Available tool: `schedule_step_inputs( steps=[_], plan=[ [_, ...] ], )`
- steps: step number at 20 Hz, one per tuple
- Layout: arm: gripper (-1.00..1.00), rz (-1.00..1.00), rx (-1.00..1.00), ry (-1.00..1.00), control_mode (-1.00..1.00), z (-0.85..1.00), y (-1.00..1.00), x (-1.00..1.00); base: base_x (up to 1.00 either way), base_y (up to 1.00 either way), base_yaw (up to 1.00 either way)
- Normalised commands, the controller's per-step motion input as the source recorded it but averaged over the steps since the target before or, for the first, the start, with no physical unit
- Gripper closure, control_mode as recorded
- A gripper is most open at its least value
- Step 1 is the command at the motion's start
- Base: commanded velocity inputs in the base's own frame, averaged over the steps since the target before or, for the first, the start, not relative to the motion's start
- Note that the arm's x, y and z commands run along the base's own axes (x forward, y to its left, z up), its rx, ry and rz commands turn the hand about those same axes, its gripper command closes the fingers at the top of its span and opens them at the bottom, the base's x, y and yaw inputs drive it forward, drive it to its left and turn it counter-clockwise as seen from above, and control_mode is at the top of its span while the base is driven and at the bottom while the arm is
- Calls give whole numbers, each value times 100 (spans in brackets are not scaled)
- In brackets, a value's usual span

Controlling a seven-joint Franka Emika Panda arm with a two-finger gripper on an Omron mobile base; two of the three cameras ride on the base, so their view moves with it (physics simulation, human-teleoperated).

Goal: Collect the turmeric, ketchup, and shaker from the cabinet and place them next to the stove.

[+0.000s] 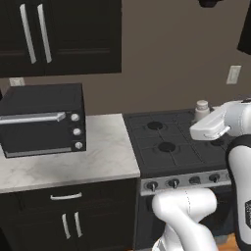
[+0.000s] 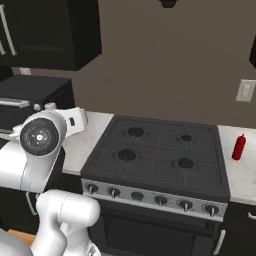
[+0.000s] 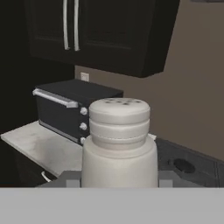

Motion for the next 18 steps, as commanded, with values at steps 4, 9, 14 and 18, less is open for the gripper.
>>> schedule_step_inputs(
  steps=[4, 9, 14, 18],
  plan=[
    [100, 0, 0, 0, 100, 0, 0, 0, 55, 53, 0],
    [100, 0, 0, 0, 100, 0, 0, 0, 67, 34, 0],
    [100, 2, 3, -5, -100, -2, 0, 29, 45, 4, 0],
    [100, 16, 7, -11, -100, -25, 0, 82, 0, 0, 0]
  ],
)
